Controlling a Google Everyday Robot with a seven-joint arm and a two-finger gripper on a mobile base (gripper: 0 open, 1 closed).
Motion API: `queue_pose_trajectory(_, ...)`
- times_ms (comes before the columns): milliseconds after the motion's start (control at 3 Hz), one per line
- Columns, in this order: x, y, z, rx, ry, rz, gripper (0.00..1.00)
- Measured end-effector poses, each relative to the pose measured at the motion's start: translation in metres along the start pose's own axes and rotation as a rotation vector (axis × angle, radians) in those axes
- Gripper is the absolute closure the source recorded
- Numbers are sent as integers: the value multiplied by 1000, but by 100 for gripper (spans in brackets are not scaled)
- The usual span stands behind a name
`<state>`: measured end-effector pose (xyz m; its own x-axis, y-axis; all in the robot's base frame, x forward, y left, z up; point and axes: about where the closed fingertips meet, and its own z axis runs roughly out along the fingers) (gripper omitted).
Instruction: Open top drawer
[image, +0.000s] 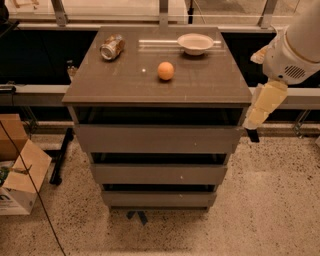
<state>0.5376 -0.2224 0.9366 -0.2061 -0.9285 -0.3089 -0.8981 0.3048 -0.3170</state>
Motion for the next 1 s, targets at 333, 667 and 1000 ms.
queue_pose_trajectory(333, 3, 2, 1, 13, 17, -13, 0)
queue_pose_trajectory(667, 11, 12, 4, 42, 21, -24, 0)
queue_pose_trajectory(1000, 29, 27, 27, 52, 7, -14, 0)
